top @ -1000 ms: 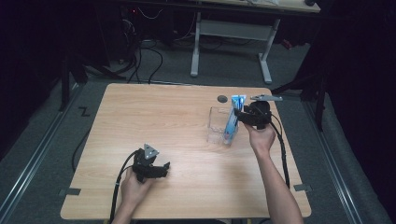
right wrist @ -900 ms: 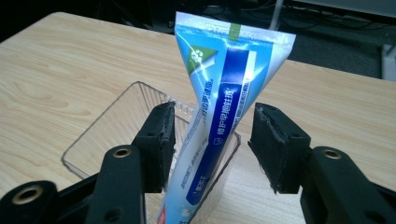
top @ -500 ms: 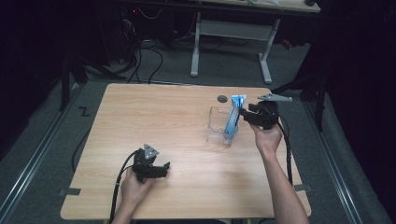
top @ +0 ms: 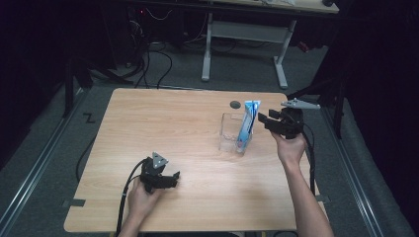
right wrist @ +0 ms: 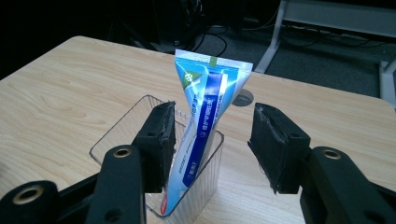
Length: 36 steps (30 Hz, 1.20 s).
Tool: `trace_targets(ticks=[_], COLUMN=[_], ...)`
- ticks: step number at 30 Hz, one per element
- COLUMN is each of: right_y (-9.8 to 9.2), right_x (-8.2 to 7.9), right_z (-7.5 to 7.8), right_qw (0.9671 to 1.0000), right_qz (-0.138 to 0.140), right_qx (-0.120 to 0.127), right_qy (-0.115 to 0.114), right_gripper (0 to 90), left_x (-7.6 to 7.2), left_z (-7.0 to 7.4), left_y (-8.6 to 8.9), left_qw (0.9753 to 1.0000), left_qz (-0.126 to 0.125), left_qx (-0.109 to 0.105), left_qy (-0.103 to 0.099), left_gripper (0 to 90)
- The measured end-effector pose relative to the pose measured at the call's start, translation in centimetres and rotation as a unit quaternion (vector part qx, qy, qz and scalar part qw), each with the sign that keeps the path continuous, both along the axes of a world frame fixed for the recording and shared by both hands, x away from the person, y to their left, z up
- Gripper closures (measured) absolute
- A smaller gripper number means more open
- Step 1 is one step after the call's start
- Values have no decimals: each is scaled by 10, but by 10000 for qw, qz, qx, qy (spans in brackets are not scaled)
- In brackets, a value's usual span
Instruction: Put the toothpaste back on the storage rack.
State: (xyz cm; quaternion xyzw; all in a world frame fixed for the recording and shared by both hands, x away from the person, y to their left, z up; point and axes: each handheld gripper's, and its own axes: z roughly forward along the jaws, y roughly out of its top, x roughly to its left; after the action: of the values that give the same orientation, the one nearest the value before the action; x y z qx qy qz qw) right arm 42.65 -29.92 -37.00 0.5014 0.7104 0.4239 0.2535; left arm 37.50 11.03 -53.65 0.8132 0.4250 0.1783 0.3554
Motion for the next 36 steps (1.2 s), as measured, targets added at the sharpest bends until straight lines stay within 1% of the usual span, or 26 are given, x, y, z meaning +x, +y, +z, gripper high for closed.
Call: trace_targets(ticks=[4,5,7,9,21,24,29,36], right_y=[-4,-6,-7,-9,-19,-20,-23,-29], right_x=[-6,-8,-9,-12,-25,-29,-36,-43], right_z=[2,2,1,0,-1,-1,-4,-11], right_qw=[10000,9999,9999,9999,9997,9996,9993,9993], right_qz=[21,19,26,-1,9,19,13,-19], right_qx=[38,82,121,77,215,203,251,271], right_qy=[-81,-95,-77,-65,-148,-219,-288,-254], right_gripper=[508,508,508,510,521,527,534,539], left_x=[0,0,0,0,0,0,0,0], left_z=[0,0,0,0,0,0,0,0], left_y=[0,0,0,0,0,0,0,0], left_qw=[10000,10000,10000,10000,10000,10000,10000,10000], left_qz=[1,1,1,1,3,2,2,2], left_qx=[-1,-2,-3,-2,-4,-3,-3,-3], left_qy=[0,-1,-1,-1,-1,-1,-1,-1], left_gripper=[156,156,156,156,156,156,156,156])
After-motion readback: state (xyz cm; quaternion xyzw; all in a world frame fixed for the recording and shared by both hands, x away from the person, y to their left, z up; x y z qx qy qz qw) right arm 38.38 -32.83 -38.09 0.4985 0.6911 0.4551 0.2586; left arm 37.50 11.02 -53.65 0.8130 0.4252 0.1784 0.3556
